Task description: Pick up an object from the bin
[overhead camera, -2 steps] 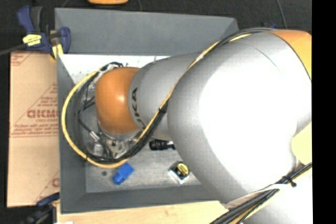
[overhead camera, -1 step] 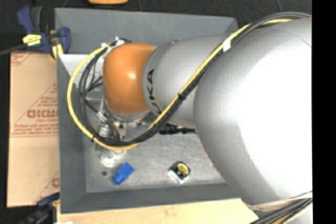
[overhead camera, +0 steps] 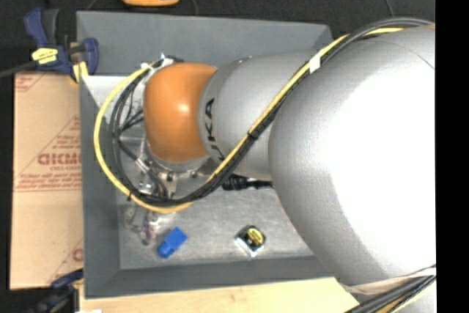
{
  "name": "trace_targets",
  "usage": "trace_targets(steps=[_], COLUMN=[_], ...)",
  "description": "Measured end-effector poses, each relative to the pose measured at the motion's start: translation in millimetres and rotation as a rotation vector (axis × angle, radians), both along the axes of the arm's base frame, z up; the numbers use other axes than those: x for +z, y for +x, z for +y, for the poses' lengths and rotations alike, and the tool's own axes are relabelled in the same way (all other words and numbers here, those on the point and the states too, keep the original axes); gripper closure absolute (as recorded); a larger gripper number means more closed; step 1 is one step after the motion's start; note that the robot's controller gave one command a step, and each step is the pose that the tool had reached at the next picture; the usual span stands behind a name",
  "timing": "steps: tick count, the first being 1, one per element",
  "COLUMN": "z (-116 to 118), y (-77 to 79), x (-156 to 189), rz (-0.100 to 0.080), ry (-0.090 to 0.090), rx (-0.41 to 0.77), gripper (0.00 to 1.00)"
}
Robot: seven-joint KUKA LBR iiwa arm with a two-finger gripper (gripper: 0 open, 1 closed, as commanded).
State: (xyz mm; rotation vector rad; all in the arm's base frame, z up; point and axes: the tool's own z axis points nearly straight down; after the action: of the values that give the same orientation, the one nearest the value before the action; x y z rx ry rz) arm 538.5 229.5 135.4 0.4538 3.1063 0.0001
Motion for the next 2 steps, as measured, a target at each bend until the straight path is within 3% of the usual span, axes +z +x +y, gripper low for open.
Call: trace_targets(steps=[1,2], z=[-19.2,-41.5], y=[-36.0,54.0], x=[-64.9,-9.3], rz=[0.006,-0.011], ry=[-0.001,-0.003], rx=[0.455,0.518], gripper=[0.0,0.0])
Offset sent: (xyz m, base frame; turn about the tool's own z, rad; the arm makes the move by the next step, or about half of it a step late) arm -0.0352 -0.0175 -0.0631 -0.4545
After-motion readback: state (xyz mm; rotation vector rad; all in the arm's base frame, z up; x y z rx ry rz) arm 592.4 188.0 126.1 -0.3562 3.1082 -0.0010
